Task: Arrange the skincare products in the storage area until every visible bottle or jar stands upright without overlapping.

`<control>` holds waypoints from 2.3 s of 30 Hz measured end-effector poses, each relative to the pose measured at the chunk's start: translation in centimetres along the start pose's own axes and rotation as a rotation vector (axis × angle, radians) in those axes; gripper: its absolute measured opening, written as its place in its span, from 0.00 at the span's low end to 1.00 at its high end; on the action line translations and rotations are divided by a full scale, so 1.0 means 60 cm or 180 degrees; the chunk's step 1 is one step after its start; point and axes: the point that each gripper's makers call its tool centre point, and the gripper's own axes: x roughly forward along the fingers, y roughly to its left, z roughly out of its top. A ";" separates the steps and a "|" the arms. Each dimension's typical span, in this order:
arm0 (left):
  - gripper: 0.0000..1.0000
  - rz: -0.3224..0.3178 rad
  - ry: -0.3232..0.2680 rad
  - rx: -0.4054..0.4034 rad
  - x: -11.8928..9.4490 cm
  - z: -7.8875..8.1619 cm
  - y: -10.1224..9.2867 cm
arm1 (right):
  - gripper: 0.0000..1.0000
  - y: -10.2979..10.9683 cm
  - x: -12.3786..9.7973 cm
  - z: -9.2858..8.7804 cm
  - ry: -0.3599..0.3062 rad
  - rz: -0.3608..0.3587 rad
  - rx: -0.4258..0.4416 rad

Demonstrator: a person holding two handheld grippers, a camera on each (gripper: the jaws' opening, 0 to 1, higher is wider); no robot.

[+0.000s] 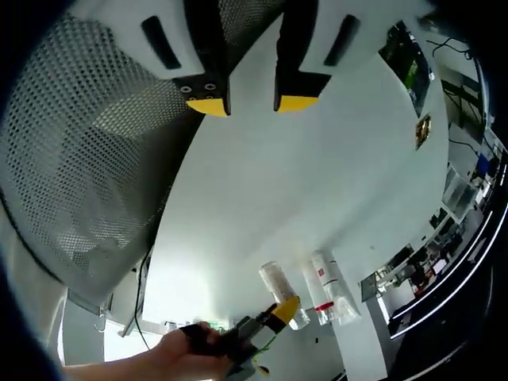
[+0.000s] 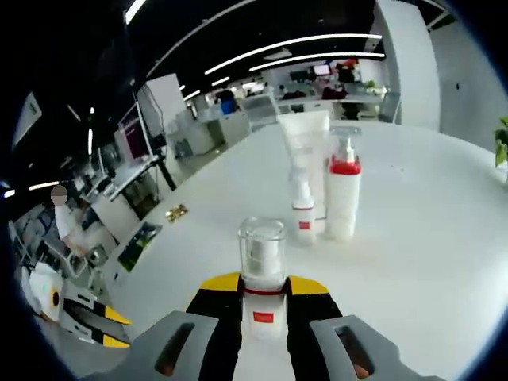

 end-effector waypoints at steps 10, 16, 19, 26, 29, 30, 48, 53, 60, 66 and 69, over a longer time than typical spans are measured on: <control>0.14 0.0058 0.0034 -0.0025 -0.001 -0.004 0.007 | 0.17 -0.034 0.020 0.021 -0.0086 -0.0164 -0.0127; 0.13 0.0046 0.0059 -0.0016 0.000 -0.006 0.006 | 0.17 -0.050 0.032 0.028 -0.0127 -0.0245 -0.0112; 0.12 0.0040 0.0074 -0.0005 0.000 -0.008 0.005 | 0.17 -0.057 0.036 0.029 -0.0136 -0.0280 -0.0108; 0.12 0.0031 0.0103 0.0003 0.001 -0.011 0.004 | 0.17 -0.069 0.047 0.021 -0.0114 -0.0326 -0.0160; 0.11 0.0025 0.0114 0.0006 0.002 -0.012 0.004 | 0.17 -0.073 0.052 0.020 -0.0114 -0.0351 -0.0262; 0.11 0.0024 0.0117 0.0004 0.002 -0.012 0.004 | 0.17 -0.074 0.052 0.020 -0.0113 -0.0361 -0.0268; 0.10 -0.0006 0.0168 -0.0002 0.003 -0.018 0.002 | 0.16 -0.101 0.092 0.055 -0.0558 -0.0473 -0.0283; 0.09 -0.0007 0.0185 -0.0005 0.003 -0.019 0.002 | 0.16 -0.109 0.094 0.068 -0.0853 -0.0518 -0.0157; 0.09 -0.0014 0.0201 0.0004 0.004 -0.021 0.001 | 0.17 -0.112 0.103 0.055 -0.0858 -0.0595 -0.0397; 0.08 -0.0019 0.0224 0.0016 0.004 -0.023 0.000 | 0.17 -0.107 0.102 0.054 -0.0893 -0.0584 -0.0483; 0.08 -0.0023 0.0234 0.0022 0.005 -0.024 0.000 | 0.17 -0.107 0.105 0.056 -0.0855 -0.0598 -0.0523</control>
